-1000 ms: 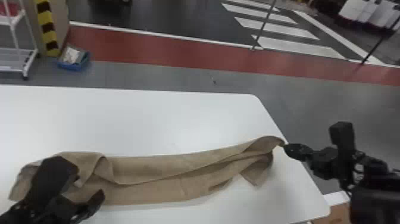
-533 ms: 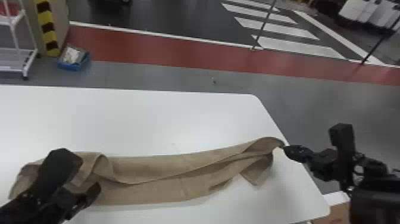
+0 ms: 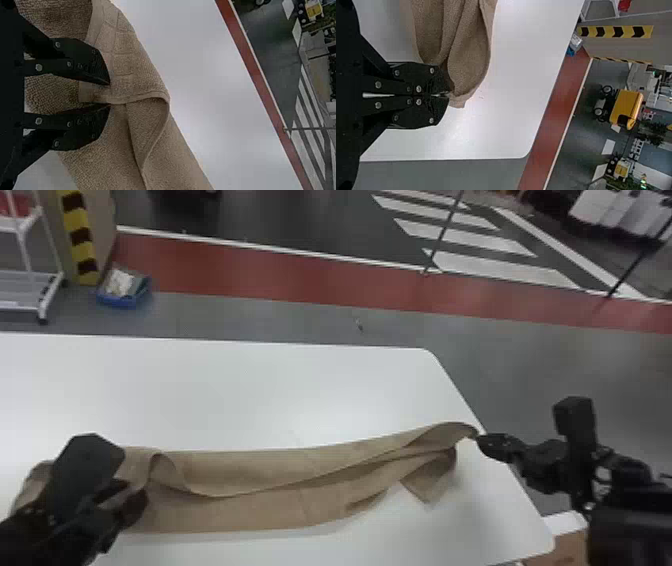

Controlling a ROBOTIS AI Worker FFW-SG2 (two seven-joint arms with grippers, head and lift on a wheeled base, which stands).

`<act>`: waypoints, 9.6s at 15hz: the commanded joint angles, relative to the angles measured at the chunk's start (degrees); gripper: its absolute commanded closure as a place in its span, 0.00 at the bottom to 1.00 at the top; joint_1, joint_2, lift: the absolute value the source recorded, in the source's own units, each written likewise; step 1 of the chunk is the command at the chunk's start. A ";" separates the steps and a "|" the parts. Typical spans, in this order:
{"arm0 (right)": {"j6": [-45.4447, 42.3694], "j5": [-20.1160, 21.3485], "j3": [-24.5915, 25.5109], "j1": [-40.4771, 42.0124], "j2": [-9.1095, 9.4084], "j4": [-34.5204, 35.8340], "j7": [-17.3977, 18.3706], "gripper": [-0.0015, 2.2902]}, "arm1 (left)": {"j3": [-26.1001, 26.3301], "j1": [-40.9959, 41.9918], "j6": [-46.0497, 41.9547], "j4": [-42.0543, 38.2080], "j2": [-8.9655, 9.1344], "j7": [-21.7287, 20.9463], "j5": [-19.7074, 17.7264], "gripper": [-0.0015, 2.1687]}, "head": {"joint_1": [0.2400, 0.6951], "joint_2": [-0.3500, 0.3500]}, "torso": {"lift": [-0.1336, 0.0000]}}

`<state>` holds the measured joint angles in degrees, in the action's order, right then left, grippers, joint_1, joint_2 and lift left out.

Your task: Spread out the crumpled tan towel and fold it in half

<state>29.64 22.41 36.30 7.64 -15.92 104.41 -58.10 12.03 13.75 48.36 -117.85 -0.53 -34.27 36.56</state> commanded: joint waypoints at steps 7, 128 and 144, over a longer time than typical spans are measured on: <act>0.03 0.00 0.09 0.09 0.01 0.00 0.00 0.53 | -1.22 0.05 5.04 -4.05 0.00 -3.26 -0.27 0.57 | 1.00 0.00 | 0.10; 23.59 8.00 -30.06 -35.68 -3.50 -31.90 11.51 0.01 | -13.70 -37.13 -16.23 40.07 -10.63 -5.19 -4.31 0.00 | 1.00 0.34 | 0.10; 31.67 3.96 -27.33 -34.63 -3.85 -28.74 12.30 0.03 | -19.24 -35.99 -3.57 35.32 -10.54 -12.31 -11.87 0.03 | 1.00 0.33 | 0.10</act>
<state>60.93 26.74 8.70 -27.53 -19.66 74.99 -45.79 -7.15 -22.62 44.29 -81.86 -11.01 -46.53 24.70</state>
